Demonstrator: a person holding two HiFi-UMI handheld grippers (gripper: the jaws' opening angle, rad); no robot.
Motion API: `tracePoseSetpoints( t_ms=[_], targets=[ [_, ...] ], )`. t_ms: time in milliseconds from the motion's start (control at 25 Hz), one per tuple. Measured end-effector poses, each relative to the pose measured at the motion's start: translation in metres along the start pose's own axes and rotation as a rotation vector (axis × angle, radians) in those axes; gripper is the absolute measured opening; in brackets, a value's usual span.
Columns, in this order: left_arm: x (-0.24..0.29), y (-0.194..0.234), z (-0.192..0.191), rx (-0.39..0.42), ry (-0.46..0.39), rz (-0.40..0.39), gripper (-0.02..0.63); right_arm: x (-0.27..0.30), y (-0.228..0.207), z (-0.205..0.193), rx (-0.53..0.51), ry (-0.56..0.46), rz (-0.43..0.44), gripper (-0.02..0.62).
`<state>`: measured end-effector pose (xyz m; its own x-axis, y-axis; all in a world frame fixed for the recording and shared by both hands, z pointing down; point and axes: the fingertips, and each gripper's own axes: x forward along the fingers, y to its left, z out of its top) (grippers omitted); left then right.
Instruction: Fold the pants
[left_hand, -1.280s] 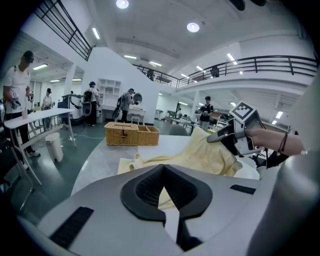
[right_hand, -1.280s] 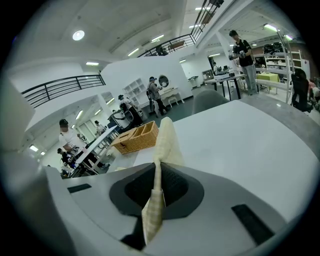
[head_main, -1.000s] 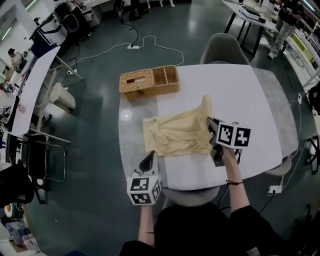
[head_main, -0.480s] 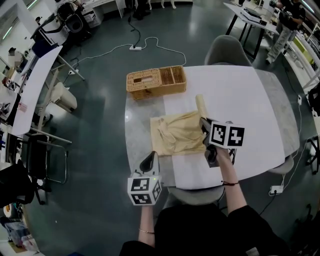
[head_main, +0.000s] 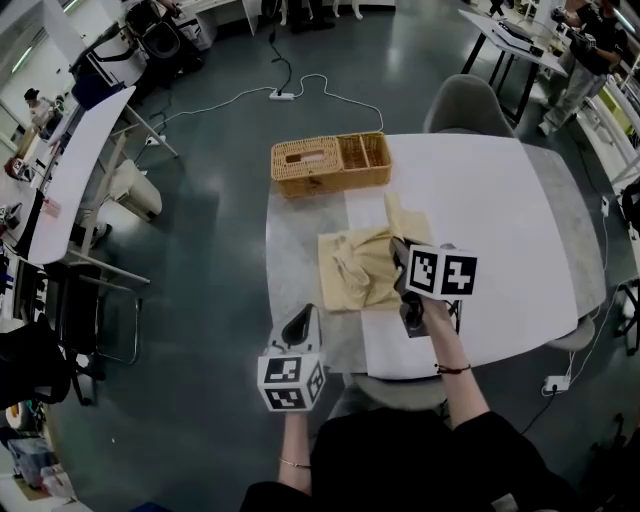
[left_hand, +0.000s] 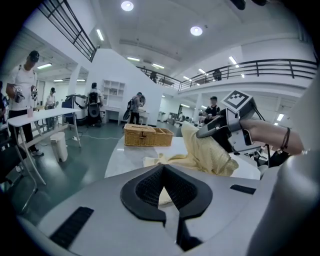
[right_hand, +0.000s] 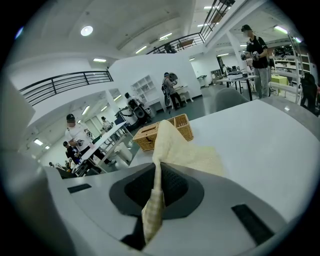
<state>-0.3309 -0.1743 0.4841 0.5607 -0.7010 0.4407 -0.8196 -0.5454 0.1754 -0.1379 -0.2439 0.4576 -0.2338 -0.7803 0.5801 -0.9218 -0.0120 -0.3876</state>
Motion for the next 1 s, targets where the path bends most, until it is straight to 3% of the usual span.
tracePoseSetpoints(
  t_ms=[520, 1000],
  targets=[
    [-0.007, 0.026, -0.007, -0.031, 0.007, 0.024, 0.008, 0.039, 0.051, -0.017, -0.061, 0.061, 0.051, 0.029],
    [-0.013, 0.048, -0.018, -0.060, 0.030, 0.065, 0.008, 0.085, 0.068, -0.044, -0.075, 0.132, 0.049, 0.029]
  ],
)
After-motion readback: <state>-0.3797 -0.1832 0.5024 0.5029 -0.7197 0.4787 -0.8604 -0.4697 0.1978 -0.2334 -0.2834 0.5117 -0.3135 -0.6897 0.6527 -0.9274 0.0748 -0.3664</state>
